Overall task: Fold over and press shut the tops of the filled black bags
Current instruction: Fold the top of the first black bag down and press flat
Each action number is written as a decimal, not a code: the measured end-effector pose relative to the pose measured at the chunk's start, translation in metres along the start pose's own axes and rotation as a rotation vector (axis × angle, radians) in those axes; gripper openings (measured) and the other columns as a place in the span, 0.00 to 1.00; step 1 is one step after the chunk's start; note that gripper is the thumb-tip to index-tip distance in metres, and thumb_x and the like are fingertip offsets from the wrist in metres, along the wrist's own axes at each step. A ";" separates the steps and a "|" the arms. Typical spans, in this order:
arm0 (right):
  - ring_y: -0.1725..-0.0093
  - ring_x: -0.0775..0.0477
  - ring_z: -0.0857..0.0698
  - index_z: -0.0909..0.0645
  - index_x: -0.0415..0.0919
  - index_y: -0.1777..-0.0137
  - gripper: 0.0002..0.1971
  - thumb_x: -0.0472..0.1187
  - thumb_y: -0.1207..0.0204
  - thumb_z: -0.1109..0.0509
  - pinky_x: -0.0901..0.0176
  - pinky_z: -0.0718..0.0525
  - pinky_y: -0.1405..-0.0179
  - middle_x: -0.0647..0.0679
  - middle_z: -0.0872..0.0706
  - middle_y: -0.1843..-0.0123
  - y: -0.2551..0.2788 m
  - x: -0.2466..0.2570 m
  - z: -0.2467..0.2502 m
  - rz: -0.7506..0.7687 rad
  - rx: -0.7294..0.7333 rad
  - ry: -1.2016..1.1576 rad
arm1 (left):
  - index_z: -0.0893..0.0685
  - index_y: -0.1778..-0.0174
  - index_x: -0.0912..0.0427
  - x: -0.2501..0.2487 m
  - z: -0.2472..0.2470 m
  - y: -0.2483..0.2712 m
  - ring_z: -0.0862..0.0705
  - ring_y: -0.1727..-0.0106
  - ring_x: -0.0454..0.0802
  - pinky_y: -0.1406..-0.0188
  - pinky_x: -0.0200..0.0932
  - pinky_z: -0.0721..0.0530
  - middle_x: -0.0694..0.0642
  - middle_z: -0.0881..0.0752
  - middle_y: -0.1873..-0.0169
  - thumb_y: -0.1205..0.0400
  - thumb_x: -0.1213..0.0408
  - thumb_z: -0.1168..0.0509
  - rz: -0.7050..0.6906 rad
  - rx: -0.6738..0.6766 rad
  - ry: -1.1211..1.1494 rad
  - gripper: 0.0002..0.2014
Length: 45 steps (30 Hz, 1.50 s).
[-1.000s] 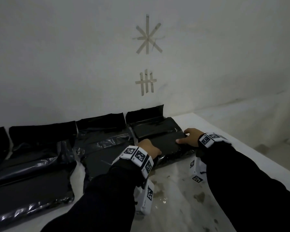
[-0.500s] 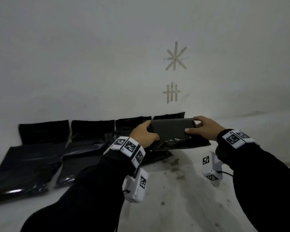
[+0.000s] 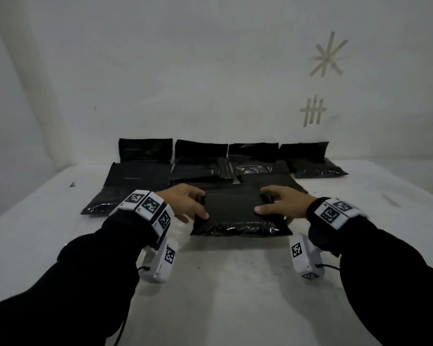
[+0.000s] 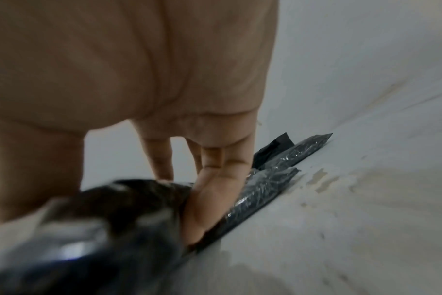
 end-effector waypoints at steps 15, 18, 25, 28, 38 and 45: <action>0.47 0.45 0.19 0.48 0.49 0.17 0.46 0.59 0.29 0.27 0.55 0.16 0.57 0.43 0.24 0.31 -0.006 -0.009 -0.012 -0.130 0.070 0.191 | 0.19 0.47 0.62 0.022 -0.005 -0.013 0.13 0.51 0.56 0.64 0.41 0.20 0.58 0.17 0.53 0.21 0.58 0.30 0.175 -0.027 -0.128 0.12; 0.48 0.42 0.17 0.39 0.38 0.21 0.35 0.53 0.23 0.31 0.55 0.20 0.57 0.39 0.19 0.40 -0.019 -0.007 -0.003 -0.159 -0.019 0.080 | 0.16 0.41 0.67 0.022 -0.006 -0.024 0.17 0.59 0.53 0.71 0.37 0.25 0.59 0.19 0.59 0.19 0.59 0.32 0.175 -0.155 -0.105 0.16; 0.68 0.50 0.25 0.26 0.28 0.32 0.21 0.38 0.21 0.30 0.62 0.29 0.72 0.43 0.22 0.62 -0.045 -0.009 0.000 -0.260 -0.043 -0.142 | 0.17 0.43 0.71 0.032 -0.008 -0.051 0.23 0.73 0.44 0.77 0.35 0.25 0.57 0.19 0.65 0.25 0.65 0.27 0.206 -0.345 0.192 0.17; 0.73 0.51 0.29 0.19 0.32 0.49 0.07 0.35 0.23 0.29 0.67 0.32 0.80 0.43 0.22 0.70 -0.053 -0.017 -0.002 -0.323 -0.081 -0.308 | 0.18 0.65 0.62 0.034 -0.003 -0.053 0.30 0.91 0.40 0.90 0.31 0.34 0.55 0.25 0.77 0.23 0.66 0.28 0.265 -0.343 0.265 0.08; 0.59 0.43 0.10 0.36 0.43 0.67 0.18 0.31 0.20 0.35 0.57 0.14 0.68 0.41 0.17 0.51 -0.057 -0.027 -0.003 -0.164 -0.094 -0.718 | 0.24 0.66 0.56 0.033 0.000 -0.060 0.11 0.67 0.49 0.83 0.36 0.23 0.51 0.18 0.60 0.18 0.60 0.34 0.103 -0.334 0.624 0.11; 0.55 0.39 0.09 0.34 0.43 0.61 0.11 0.38 0.15 0.41 0.51 0.12 0.68 0.37 0.25 0.41 -0.054 -0.028 -0.008 -0.065 -0.078 -0.751 | 0.34 0.67 0.55 0.030 -0.007 -0.054 0.10 0.67 0.55 0.73 0.43 0.14 0.51 0.22 0.54 0.14 0.59 0.41 0.048 -0.286 0.698 0.15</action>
Point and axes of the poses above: each hand's wrist, its own y-axis away from the middle knuckle, its own z-axis out of the back of the hand, x = y × z, the point moved 1 cm from there along -y, towards the middle knuckle
